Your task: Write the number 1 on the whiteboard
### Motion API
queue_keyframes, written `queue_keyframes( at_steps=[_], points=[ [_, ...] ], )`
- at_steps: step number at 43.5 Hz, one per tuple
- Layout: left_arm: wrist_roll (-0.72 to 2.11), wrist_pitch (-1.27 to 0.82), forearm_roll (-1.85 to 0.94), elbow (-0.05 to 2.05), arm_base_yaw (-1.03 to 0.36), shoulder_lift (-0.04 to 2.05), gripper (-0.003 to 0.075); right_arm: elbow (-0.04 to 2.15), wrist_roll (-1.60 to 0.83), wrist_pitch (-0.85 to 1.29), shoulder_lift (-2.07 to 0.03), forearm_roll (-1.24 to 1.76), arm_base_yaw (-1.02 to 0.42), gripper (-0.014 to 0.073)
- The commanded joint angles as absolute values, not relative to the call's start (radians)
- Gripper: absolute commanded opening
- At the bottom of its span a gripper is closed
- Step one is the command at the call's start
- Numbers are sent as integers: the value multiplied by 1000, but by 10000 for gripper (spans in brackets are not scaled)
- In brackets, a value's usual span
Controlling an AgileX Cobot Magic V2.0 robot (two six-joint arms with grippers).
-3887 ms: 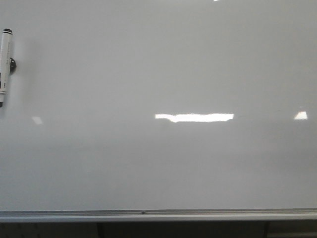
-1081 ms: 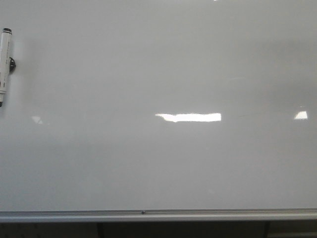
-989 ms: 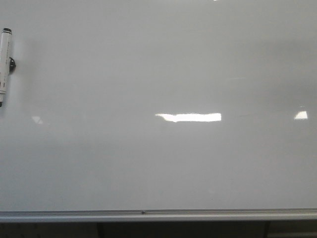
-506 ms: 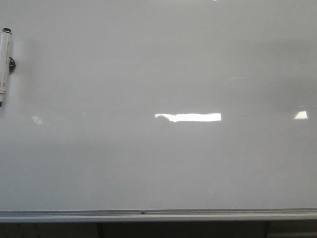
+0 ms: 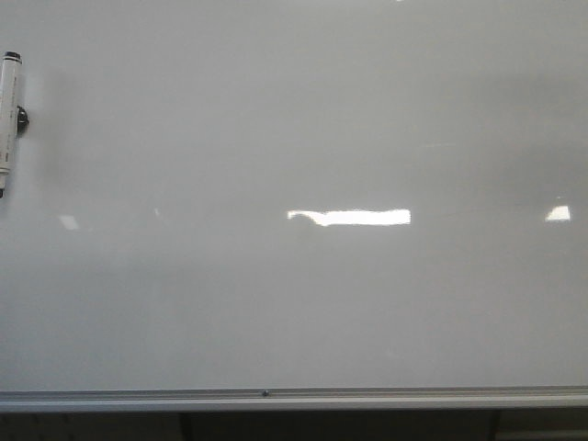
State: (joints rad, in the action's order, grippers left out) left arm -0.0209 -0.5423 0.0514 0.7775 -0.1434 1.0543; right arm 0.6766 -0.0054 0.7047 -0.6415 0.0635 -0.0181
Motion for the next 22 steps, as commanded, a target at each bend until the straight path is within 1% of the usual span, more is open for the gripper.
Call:
queue_keyframes(
  at_steps=[1,14,22],
  points=[
    [-59,-454,55,849,-148,1124,515,708,-17,642,-649,69,-20,538],
    [-62,-402,55,951,-144,1336,515,708,-17,644,-649,69,-20,538],
    [-62,-363,42,987,-108,1416,514,708,-17,645,-649,69,-20,538]
  ],
)
